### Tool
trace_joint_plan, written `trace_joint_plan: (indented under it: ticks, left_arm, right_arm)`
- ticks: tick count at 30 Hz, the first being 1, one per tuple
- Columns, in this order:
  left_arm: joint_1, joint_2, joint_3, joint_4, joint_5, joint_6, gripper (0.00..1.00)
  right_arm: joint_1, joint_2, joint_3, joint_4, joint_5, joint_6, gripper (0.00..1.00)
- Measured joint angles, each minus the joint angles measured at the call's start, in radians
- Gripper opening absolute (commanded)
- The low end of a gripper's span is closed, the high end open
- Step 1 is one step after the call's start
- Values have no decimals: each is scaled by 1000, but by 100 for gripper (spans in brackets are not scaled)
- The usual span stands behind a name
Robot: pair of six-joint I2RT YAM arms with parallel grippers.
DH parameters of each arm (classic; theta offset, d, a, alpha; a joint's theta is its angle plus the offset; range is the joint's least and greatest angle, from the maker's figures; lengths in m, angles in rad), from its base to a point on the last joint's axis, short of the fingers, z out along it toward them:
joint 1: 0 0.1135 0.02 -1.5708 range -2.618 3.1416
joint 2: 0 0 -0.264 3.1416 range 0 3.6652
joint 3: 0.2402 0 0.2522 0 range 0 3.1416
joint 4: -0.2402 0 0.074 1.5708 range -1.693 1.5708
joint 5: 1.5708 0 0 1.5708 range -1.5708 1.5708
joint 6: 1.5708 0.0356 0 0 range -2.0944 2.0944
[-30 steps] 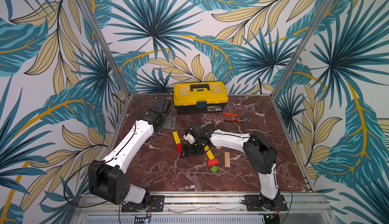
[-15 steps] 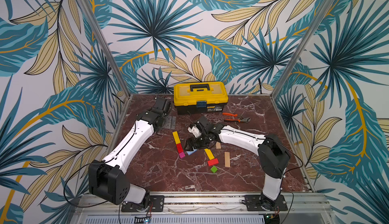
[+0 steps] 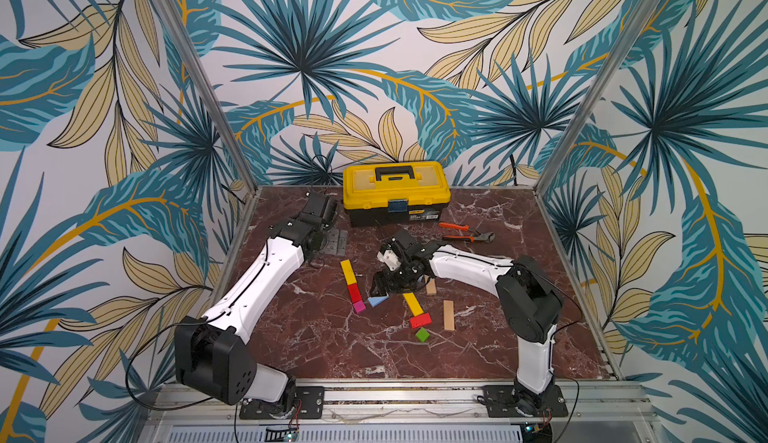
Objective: Assemble the letter v with building blocks
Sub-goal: Assemble the building block at the center of the board.
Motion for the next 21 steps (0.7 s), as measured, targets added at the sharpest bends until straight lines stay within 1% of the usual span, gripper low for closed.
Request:
trace_joint_plan:
  ticks: [12, 21]
  left_arm:
    - [0, 0, 0, 0, 0, 0, 99]
    - [0, 0, 0, 0, 0, 0, 99]
  right_arm:
    - [-1, 57, 33, -1, 1, -18, 84]
    - [-1, 65, 51, -4, 0, -21, 84]
